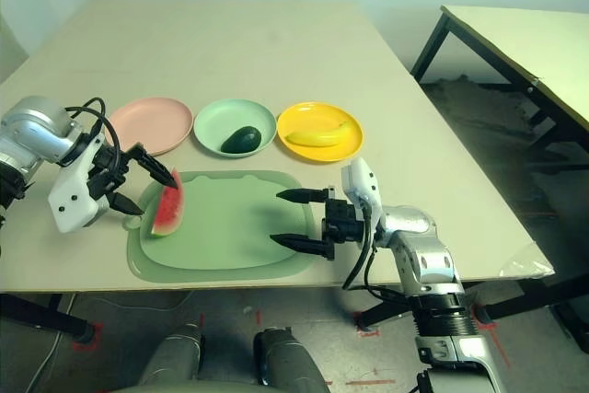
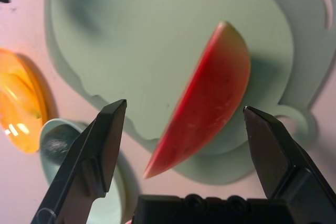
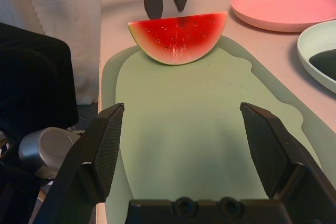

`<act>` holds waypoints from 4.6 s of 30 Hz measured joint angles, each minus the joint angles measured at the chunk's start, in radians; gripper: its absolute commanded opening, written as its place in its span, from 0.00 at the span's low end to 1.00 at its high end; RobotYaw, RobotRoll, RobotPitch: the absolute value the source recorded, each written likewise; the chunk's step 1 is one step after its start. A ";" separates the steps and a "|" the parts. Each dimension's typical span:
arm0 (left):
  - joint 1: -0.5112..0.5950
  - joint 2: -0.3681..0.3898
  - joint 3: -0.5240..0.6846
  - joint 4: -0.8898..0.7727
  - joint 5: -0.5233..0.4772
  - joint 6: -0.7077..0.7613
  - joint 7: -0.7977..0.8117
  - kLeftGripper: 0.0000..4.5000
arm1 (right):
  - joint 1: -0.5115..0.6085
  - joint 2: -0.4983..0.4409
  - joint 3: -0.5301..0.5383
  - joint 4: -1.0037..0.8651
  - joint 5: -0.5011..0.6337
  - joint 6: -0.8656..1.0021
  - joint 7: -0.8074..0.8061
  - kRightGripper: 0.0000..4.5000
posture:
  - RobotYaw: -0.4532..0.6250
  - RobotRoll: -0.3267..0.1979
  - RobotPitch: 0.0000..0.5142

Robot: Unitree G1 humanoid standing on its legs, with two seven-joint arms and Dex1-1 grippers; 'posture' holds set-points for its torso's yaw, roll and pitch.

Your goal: Place the fruits into color-matched plates.

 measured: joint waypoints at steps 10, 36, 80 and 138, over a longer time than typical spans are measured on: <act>-0.033 -0.090 0.001 0.121 0.158 -0.059 0.088 1.00 | 0.003 -0.043 0.000 -0.026 0.009 0.011 -0.010 0.99 | 0.45 0.62 0.19; -0.061 -0.145 0.021 0.228 0.275 0.093 0.097 0.46 | 0.035 -0.063 0.013 -0.086 0.022 -0.008 -0.045 1.00 | 0.44 0.62 0.18; -0.227 -0.191 0.040 0.510 0.915 0.859 1.062 1.00 | 0.138 0.077 0.072 -0.283 -0.103 0.013 -0.543 1.00 | 0.37 0.62 0.23; 0.806 -0.180 1.007 -0.416 -0.030 1.343 1.162 1.00 | -0.195 -0.141 -0.325 0.993 -0.195 -0.622 -0.692 1.00 | 0.49 0.62 0.19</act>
